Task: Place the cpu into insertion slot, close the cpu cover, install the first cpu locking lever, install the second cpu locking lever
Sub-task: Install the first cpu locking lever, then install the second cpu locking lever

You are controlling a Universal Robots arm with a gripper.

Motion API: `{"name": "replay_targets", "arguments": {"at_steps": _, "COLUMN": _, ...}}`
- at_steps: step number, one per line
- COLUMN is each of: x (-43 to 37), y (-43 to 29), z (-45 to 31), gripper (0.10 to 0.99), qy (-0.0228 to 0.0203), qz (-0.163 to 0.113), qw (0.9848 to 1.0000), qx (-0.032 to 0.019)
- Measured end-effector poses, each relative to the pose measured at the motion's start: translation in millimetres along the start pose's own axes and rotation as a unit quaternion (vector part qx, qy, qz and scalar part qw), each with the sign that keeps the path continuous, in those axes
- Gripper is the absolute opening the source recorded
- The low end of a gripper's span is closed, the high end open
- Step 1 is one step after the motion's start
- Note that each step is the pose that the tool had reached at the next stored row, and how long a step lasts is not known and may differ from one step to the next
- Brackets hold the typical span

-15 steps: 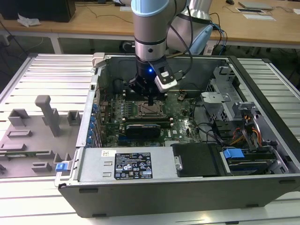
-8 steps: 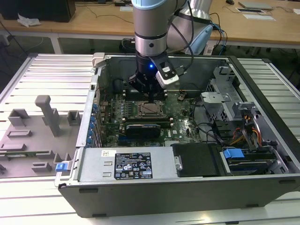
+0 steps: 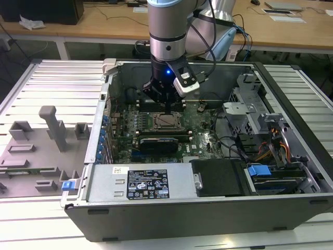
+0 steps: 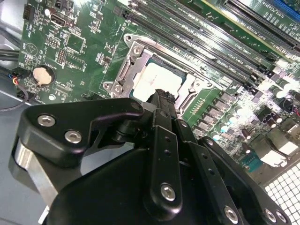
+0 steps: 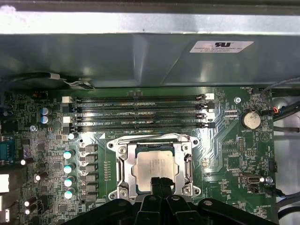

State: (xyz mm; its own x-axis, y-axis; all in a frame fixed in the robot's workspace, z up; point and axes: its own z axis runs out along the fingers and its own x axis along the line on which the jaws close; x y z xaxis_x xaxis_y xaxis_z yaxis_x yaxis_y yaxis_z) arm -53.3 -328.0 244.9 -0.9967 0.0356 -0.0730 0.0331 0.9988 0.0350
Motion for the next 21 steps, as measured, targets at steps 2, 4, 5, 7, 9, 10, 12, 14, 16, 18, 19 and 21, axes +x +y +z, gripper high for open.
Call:
{"name": "replay_targets", "arguments": {"at_steps": 2, "x": 0.0, "y": -0.1, "z": 0.0, "gripper": 0.106, "qy": 0.0, "qz": 0.0, "qw": 1.0, "qx": 0.0}}
{"name": "replay_targets", "arguments": {"at_steps": 4, "x": 0.0, "y": -0.1, "z": 0.0, "gripper": 0.106, "qy": 0.0, "qz": 0.0, "qw": 1.0, "qx": 0.0}}
{"name": "replay_targets", "arguments": {"at_steps": 5, "x": 0.0, "y": -0.1, "z": 0.0, "gripper": 0.106, "qy": 0.0, "qz": 0.0, "qw": 1.0, "qx": 0.0}}
{"name": "replay_targets", "arguments": {"at_steps": 7, "x": 0.0, "y": -0.1, "z": 0.0, "gripper": 0.106, "qy": 0.0, "qz": 0.0, "qw": 1.0, "qx": 0.0}}
{"name": "replay_targets", "arguments": {"at_steps": 9, "x": 0.0, "y": -0.1, "z": 0.0, "gripper": 0.106, "qy": 0.0, "qz": 0.0, "qw": 1.0, "qx": 0.0}}
{"name": "replay_targets", "arguments": {"at_steps": 10, "x": 0.0, "y": -0.2, "z": -0.1, "gripper": 0.106, "qy": 0.0, "qz": 0.0, "qw": 1.0, "qx": 0.0}}
{"name": "replay_targets", "arguments": {"at_steps": 12, "x": 0.0, "y": -0.2, "z": 0.0, "gripper": 0.106, "qy": 0.0, "qz": 0.0, "qw": 1.0, "qx": 0.0}}
{"name": "replay_targets", "arguments": {"at_steps": 14, "x": 0.0, "y": -0.2, "z": 0.0, "gripper": 0.106, "qy": 0.0, "qz": 0.0, "qw": 1.0, "qx": 0.0}}
{"name": "replay_targets", "arguments": {"at_steps": 16, "x": 0.0, "y": -0.2, "z": 0.0, "gripper": 0.106, "qy": 0.0, "qz": 0.0, "qw": 1.0, "qx": 0.0}}
{"name": "replay_targets", "arguments": {"at_steps": 18, "x": 0.0, "y": -1.2, "z": -0.2, "gripper": 0.106, "qy": 0.0001, "qz": 0.0, "qw": 1.0, "qx": 0.0001}}
{"name": "replay_targets", "arguments": {"at_steps": 19, "x": 0.0, "y": -4.0, "z": -0.2, "gripper": 0.106, "qy": 0.0, "qz": 0.0, "qw": 1.0, "qx": 0.0}}
{"name": "replay_targets", "arguments": {"at_steps": 21, "x": 0.3, "y": -10.1, "z": -0.5, "gripper": 0.106, "qy": 0.0001, "qz": 0.0, "qw": 1.0, "qx": 0.0001}}
